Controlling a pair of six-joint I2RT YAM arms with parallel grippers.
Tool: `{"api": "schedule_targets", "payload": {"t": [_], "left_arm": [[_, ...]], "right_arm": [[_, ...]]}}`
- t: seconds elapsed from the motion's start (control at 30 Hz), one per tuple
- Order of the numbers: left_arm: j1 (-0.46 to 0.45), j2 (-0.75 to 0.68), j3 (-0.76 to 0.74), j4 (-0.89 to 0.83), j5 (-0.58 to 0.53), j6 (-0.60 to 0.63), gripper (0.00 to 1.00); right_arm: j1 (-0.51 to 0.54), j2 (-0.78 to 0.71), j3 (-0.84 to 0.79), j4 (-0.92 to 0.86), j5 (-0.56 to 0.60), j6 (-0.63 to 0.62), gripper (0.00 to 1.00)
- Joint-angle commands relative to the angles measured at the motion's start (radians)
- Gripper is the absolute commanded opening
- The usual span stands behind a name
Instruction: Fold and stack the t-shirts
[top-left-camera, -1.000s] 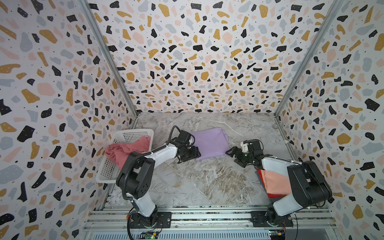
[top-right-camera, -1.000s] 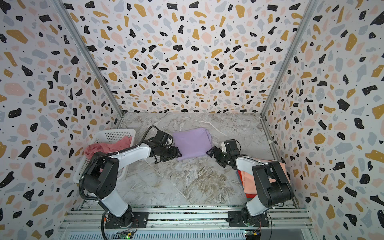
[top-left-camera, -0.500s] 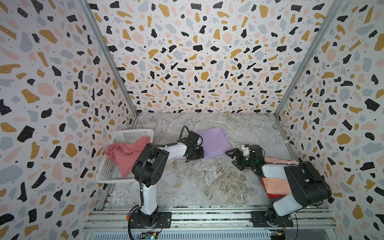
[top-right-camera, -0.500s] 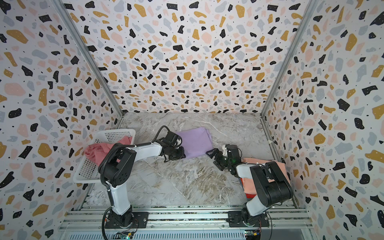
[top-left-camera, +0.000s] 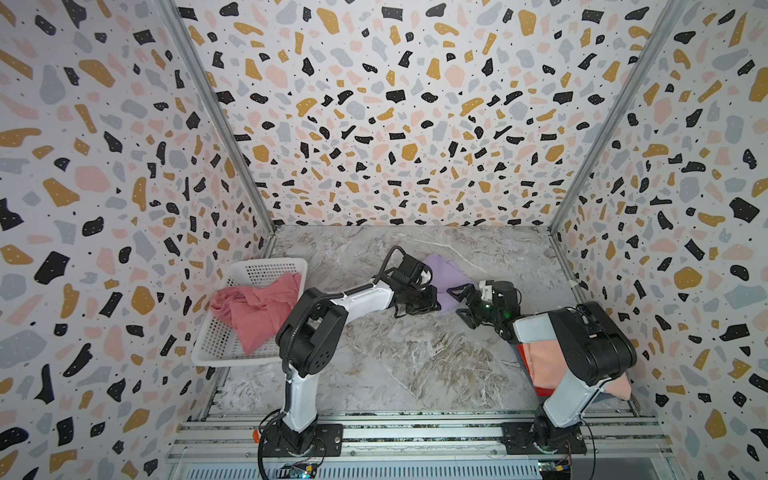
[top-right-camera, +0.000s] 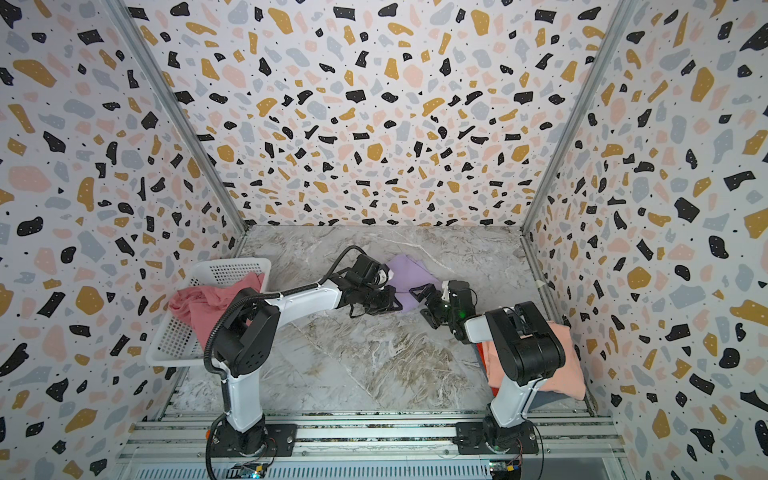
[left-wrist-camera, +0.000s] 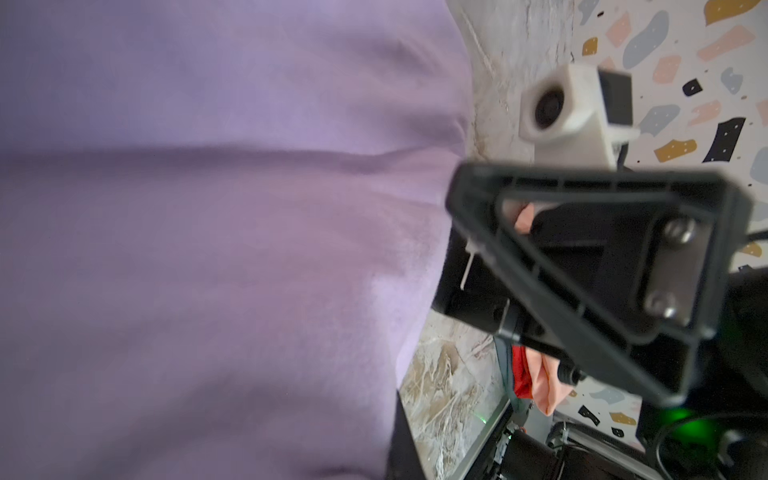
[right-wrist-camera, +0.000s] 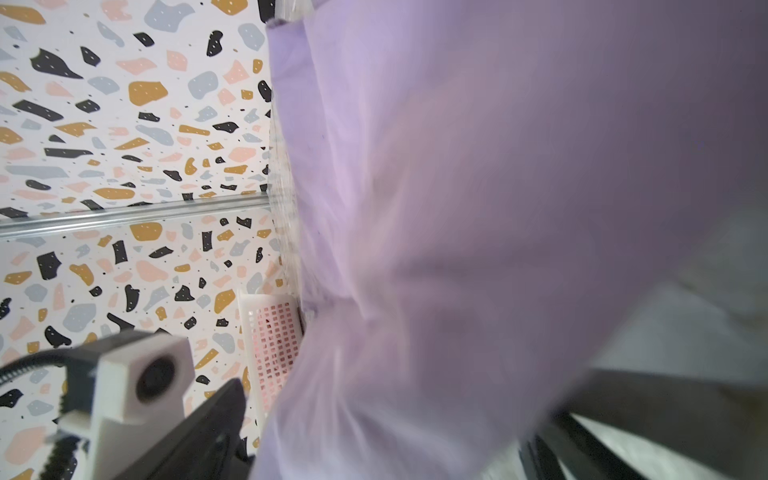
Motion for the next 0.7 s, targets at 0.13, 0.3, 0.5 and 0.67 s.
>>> {"api": "schedule_targets", "payload": {"t": [0.13,0.3,0.5,0.67], "left_arm": [[-0.008,-0.046,-0.019,-0.007,0.093,0.006,0.05],[-0.007,-0.066,-0.025,-0.055,0.109,0.046,0.08],[0.021,-0.148,0.028,-0.346,0.042,0.28,0.38],[0.117,-0.226,-0.003,-0.343,0.041,0.297,0.57]], "right_arm": [[0.038,0.068,0.051,0.013,-0.013,0.083,0.92],[0.047,0.086,0.067,-0.004,-0.017,0.079,0.51],[0.014,-0.028,0.151,-0.355,0.062,-0.089,0.0],[-0.033,-0.125,0.333,-0.84,0.176,-0.276,0.0]]}}
